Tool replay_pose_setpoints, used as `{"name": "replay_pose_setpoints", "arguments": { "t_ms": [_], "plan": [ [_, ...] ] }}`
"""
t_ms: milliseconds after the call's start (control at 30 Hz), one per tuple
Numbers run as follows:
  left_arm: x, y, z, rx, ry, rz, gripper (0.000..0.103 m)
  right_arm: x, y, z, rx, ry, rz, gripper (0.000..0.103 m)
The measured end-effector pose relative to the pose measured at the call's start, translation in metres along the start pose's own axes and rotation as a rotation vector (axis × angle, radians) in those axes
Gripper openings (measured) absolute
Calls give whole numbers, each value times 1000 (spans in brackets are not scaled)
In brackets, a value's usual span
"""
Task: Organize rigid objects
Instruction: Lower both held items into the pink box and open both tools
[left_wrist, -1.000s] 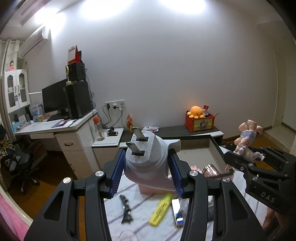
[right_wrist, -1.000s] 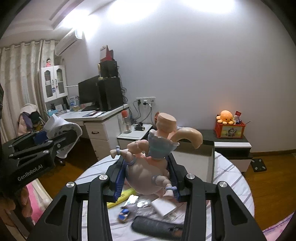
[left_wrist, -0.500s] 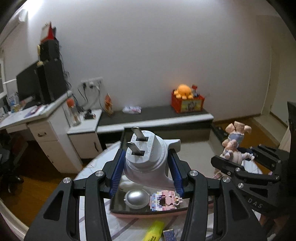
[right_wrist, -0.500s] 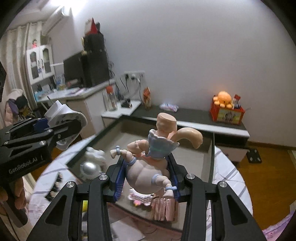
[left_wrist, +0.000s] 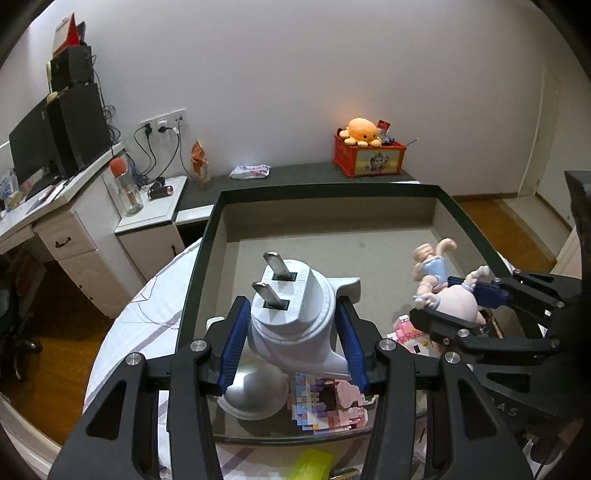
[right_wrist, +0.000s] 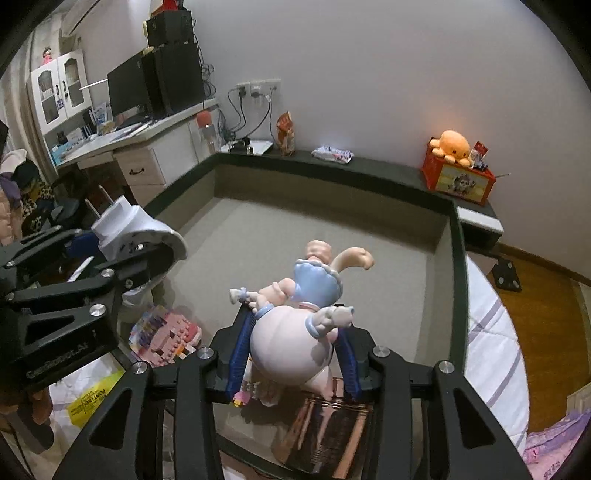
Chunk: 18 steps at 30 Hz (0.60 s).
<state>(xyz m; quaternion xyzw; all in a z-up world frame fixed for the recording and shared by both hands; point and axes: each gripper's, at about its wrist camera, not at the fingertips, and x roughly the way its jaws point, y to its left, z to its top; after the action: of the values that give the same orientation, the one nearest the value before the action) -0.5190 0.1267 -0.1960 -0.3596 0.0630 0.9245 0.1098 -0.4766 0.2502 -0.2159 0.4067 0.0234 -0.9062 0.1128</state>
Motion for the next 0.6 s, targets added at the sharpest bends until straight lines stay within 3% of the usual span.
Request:
{"name": "replay_pose_setpoints", "arguments": {
  "t_ms": [100, 167, 367, 433, 600],
  "plan": [
    [2, 2, -1, 1, 8, -7, 54, -1, -4, -2, 20, -5, 5, 44],
    [-2, 2, -1, -2, -2, 4, 68, -2, -2, -2, 20, -4, -4, 46],
    [-25, 4, -1, -12, -35, 5, 74, -25, -2, 0, 35, -53, -15, 65],
    [-45, 6, -4, -25, -69, 3, 79, -37, 0, -1, 35, -79, -31, 75],
    [-104, 18, -15, -54, -179, 46, 85, -87, 10, -9, 47, -200, -33, 81]
  ]
}}
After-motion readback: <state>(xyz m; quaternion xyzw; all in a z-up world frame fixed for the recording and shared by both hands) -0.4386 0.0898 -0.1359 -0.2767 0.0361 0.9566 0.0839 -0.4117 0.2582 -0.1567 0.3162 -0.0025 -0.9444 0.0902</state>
